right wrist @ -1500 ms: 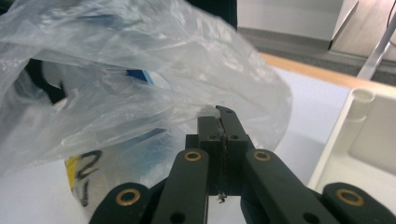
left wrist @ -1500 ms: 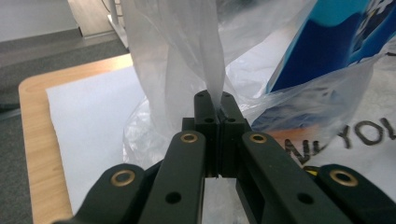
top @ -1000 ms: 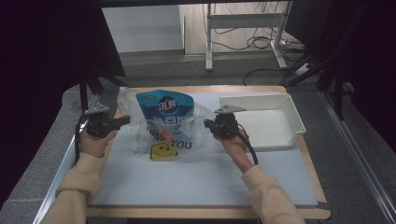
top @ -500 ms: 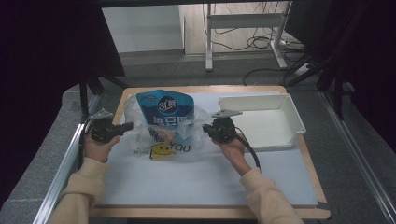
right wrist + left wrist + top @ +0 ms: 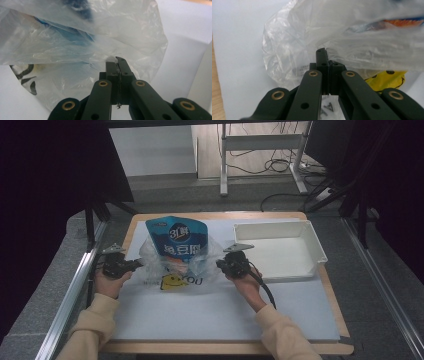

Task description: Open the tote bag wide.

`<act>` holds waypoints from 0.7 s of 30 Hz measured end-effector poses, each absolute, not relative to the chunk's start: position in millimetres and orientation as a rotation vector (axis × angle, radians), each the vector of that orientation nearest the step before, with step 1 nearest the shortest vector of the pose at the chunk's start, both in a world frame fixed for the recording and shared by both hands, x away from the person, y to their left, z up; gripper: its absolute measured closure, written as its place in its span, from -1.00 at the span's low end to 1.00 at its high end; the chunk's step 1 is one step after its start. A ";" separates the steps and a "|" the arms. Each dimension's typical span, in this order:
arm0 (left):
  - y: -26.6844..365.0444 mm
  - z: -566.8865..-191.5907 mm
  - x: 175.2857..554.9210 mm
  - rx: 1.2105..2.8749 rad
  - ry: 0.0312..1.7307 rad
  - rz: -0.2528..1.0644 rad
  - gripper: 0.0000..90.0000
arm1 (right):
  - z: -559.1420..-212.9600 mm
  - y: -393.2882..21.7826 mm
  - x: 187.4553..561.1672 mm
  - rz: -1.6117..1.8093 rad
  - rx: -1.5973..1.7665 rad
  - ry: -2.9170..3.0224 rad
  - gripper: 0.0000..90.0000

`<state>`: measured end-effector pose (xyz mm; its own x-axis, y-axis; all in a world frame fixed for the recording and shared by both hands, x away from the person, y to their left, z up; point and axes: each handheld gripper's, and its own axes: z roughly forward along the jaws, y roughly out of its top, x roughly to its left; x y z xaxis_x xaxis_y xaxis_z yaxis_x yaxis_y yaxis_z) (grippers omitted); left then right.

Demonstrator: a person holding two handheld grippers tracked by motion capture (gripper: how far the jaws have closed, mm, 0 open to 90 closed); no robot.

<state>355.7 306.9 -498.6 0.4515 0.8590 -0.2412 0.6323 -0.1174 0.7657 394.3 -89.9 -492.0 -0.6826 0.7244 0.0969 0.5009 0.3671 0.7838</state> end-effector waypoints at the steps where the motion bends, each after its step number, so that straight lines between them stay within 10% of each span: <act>1: 307.1 -500.2 355.2 1.837 1.268 0.326 1.00 | -493.9 -90.4 394.3 1.212 1.093 2.369 0.97; 21: 305.1 -531.8 352.1 1.895 1.335 0.258 1.00 | -516.9 -91.4 391.7 1.125 1.114 2.446 0.97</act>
